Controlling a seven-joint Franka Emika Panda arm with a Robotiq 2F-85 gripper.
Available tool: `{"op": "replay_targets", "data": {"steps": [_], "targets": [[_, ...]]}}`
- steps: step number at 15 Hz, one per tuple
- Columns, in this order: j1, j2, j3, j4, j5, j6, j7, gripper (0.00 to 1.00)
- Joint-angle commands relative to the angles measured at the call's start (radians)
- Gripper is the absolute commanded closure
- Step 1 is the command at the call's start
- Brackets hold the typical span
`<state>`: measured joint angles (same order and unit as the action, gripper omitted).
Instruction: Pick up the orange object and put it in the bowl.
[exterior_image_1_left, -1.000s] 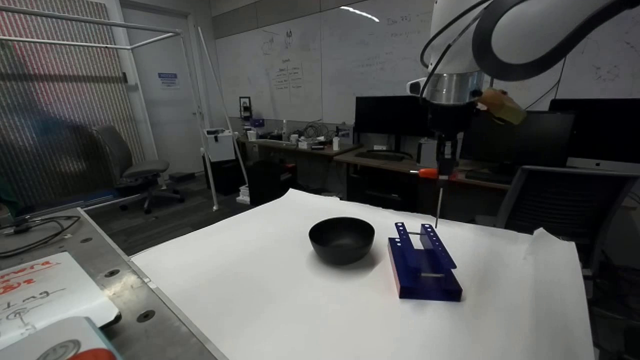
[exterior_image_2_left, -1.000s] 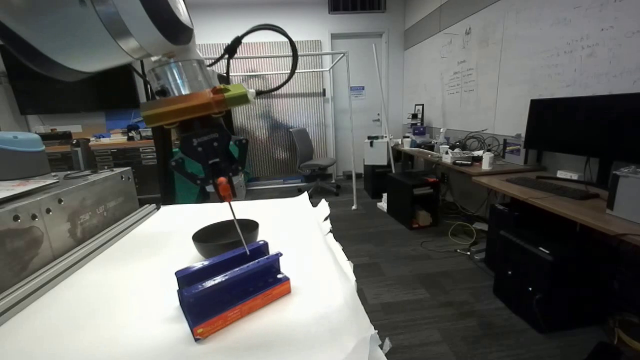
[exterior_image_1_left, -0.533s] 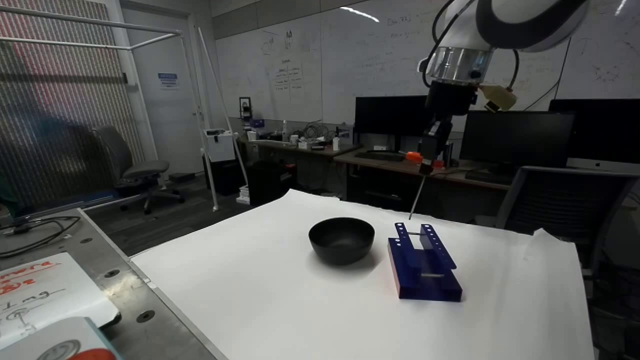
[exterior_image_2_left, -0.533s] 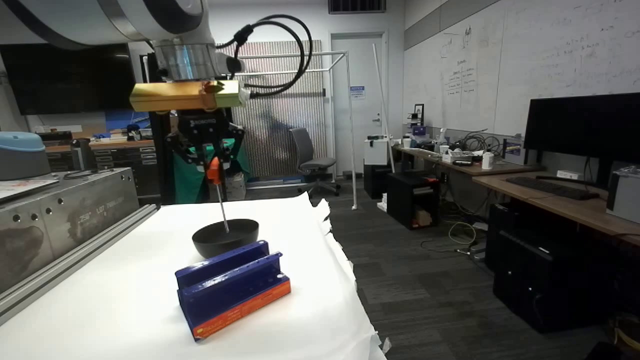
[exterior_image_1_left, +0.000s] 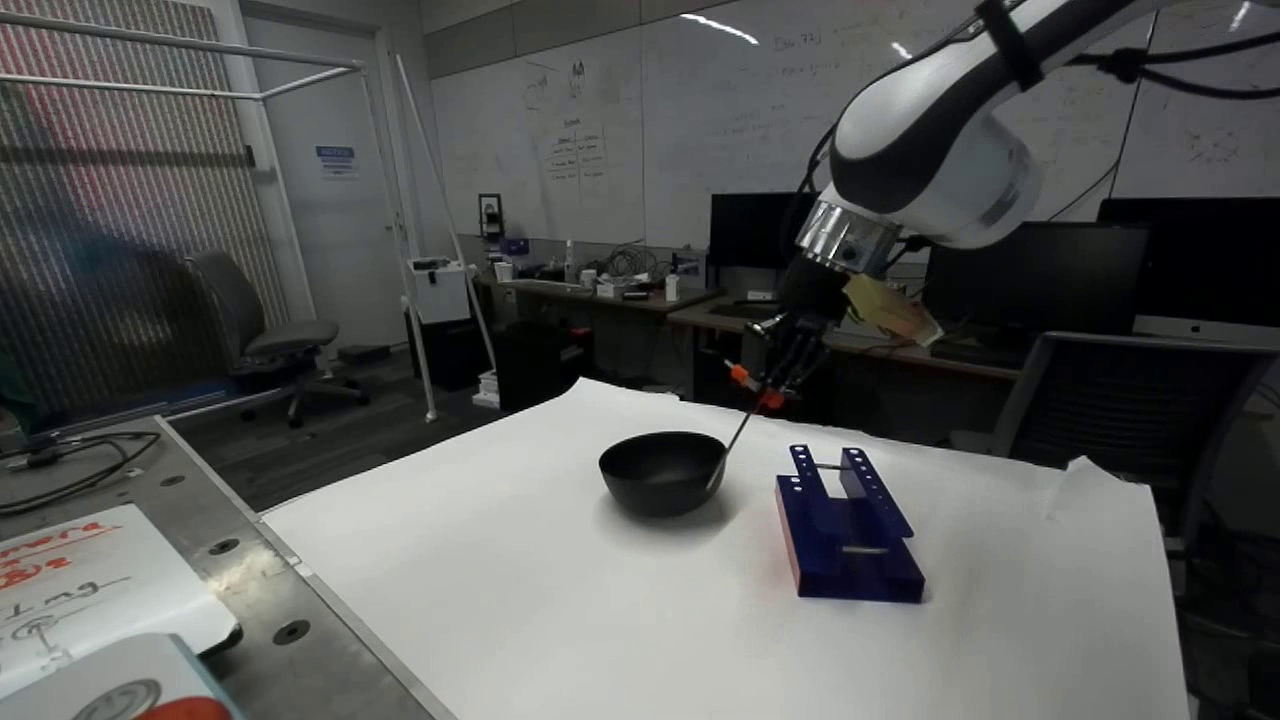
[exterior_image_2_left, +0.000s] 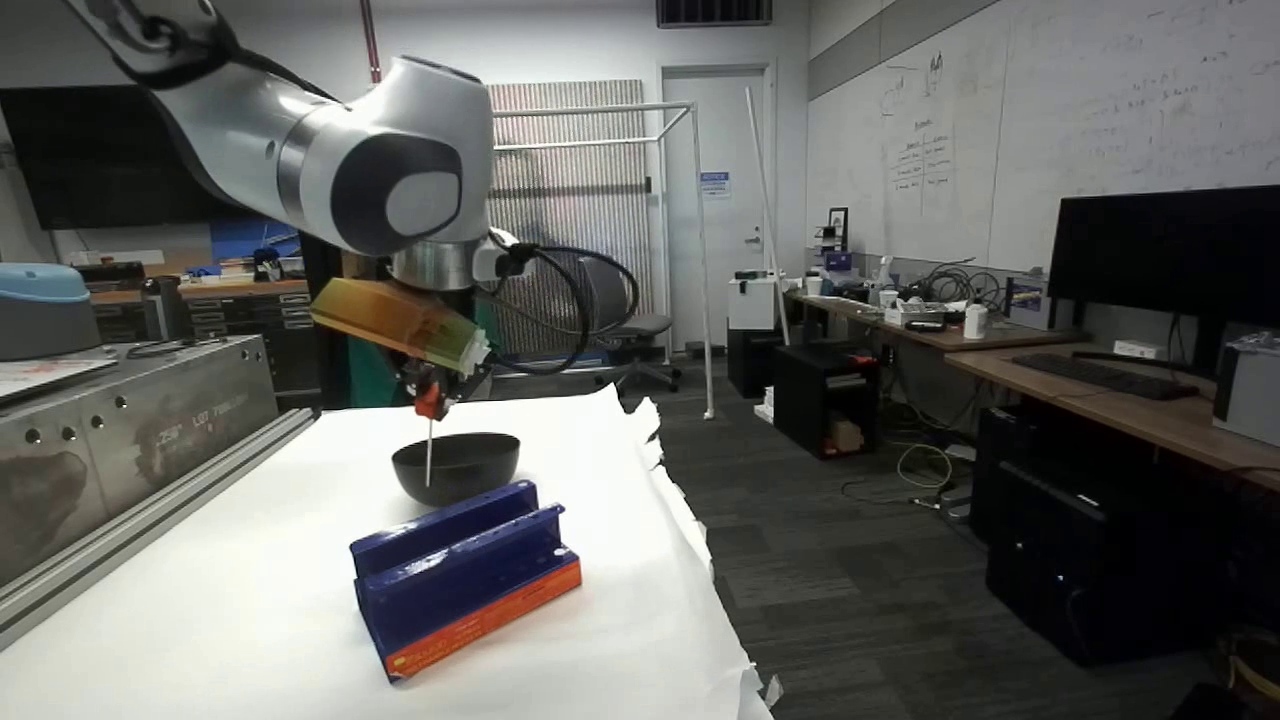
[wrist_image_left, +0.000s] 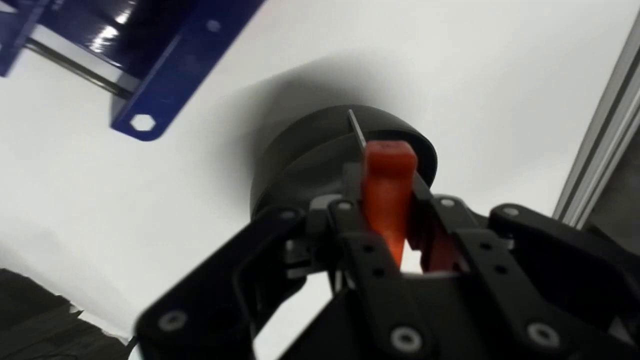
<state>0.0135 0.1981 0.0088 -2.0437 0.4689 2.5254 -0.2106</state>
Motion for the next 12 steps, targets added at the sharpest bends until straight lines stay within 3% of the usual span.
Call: {"op": "replay_targets", "data": {"steps": [1, 4, 7, 12], "targets": [[-0.051, 0.079, 0.067, 0.138, 0.174, 0.041, -0.008, 0.89], [-0.079, 0.112, 0.089, 0.217, 0.29, 0.036, -0.014, 0.89], [-0.087, 0.116, 0.085, 0.264, 0.329, 0.045, -0.015, 0.89], [-0.097, 0.189, 0.099, 0.306, 0.475, 0.161, -0.104, 0.89]]}}
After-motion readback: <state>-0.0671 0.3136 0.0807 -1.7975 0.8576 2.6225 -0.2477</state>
